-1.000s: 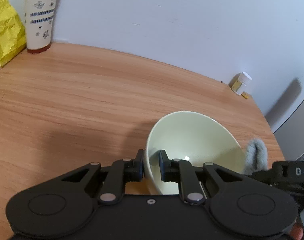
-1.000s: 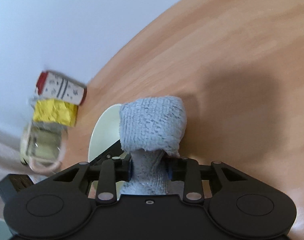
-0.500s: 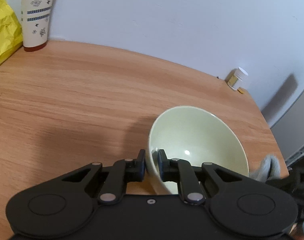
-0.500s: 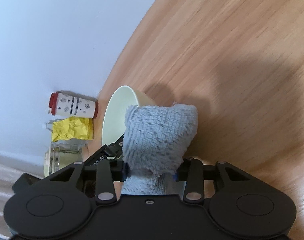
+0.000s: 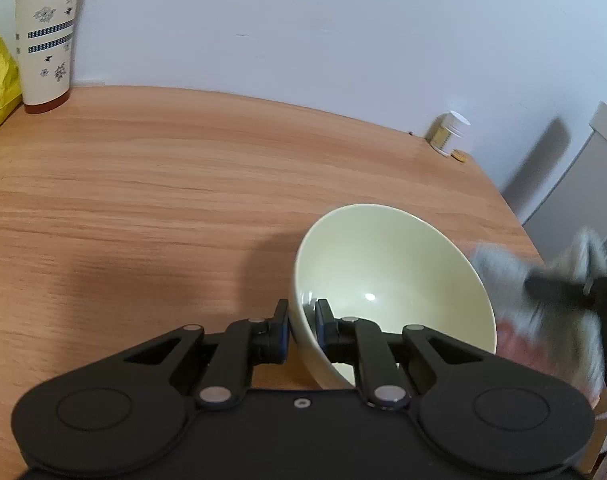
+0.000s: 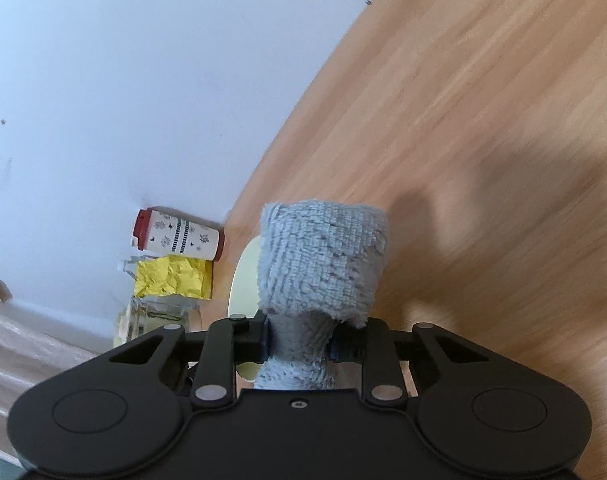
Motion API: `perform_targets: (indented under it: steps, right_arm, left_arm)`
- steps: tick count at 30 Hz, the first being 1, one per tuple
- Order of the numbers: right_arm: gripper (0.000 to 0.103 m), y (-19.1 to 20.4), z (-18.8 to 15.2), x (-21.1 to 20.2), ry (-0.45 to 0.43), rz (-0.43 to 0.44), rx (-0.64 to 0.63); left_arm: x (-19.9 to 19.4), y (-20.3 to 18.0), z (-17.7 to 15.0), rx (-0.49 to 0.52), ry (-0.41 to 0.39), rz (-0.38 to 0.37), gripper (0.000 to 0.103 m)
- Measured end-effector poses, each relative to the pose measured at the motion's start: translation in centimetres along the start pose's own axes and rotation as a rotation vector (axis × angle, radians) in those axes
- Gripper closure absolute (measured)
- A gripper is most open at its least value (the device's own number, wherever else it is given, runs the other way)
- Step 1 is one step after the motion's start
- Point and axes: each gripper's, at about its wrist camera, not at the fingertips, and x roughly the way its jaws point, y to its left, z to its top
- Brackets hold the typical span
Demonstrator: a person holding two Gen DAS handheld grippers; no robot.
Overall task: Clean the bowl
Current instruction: 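Lift the cloth with the right gripper and spread it over the bowl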
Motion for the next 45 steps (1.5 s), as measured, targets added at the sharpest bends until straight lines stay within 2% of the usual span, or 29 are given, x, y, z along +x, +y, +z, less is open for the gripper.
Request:
perform_targets:
  steps: [5, 8, 10, 13, 15, 17, 22, 27, 29, 32, 36, 38, 42, 45]
  right_arm:
    - [0.076, 3.4, 1.3, -1.3, -0.051, 0.042, -0.124]
    - [0.076, 5.5, 1.8, -0.8, -0.047, 0.059, -0.202]
    - [0.076, 7.2, 2.1, 0.5, -0.026, 0.081, -0.268]
    - [0.076, 8.7, 1.8, 3.3, 0.063, 0.061, -0.372]
    - [0.083, 9.2, 1.6, 5.5, 0.14, -0.001, -0.405]
    - [0.083, 8.7, 1.0, 7.1, 0.192, -0.04, -0.402]
    - [0.083, 7.7, 0.8, 9.5, 0.251, -0.115, -0.444]
    - [0.082, 8.3, 0.5, 11.9, 0.337, -0.194, -0.568]
    - [0.081, 8.1, 0.0, 11.7, 0.359, -0.223, -0.604]
    - [0.076, 8.6, -0.6, 12.2, 0.4, -0.278, -0.685]
    - [0.059, 10.6, -1.8, 11.6, 0.378, -0.351, -0.865]
    - [0.058, 11.4, -2.3, 10.9, 0.365, -0.372, -0.926]
    - [0.058, 12.1, -2.3, 10.3, 0.36, -0.382, -0.946]
    - [0.052, 12.6, -2.1, 9.4, 0.333, -0.356, -0.953]
  left_arm:
    - [-0.3, -0.1, -0.4, -0.013, 0.004, -0.018, 0.091]
    - [-0.3, 0.0, -0.4, -0.019, 0.009, -0.027, 0.091]
    - [-0.4, 0.0, -0.4, -0.018, 0.014, -0.031, 0.091]
    - [-0.4, 0.1, -0.4, -0.011, 0.034, -0.048, 0.091]
    - [-0.6, 0.3, -0.3, -0.013, 0.048, -0.059, 0.091]
    - [-0.7, 0.5, -0.4, -0.008, 0.049, -0.066, 0.091]
    - [-0.7, 0.5, -0.4, 0.015, 0.055, -0.068, 0.091]
    - [-0.7, 0.6, -0.1, 0.019, 0.061, -0.074, 0.091]
    - [-0.7, 0.6, -0.1, 0.018, 0.065, -0.075, 0.09]
    - [-0.9, 0.5, -0.5, 0.016, 0.065, -0.069, 0.085]
    - [-0.7, 0.7, -0.6, 0.001, 0.068, -0.079, 0.083]
    - [-0.9, 0.5, -0.7, 0.009, 0.057, -0.091, 0.075]
    - [-1.3, 0.4, -0.8, 0.014, 0.032, -0.09, 0.066]
    - [-1.5, 0.2, -0.8, 0.021, 0.031, -0.076, 0.06]
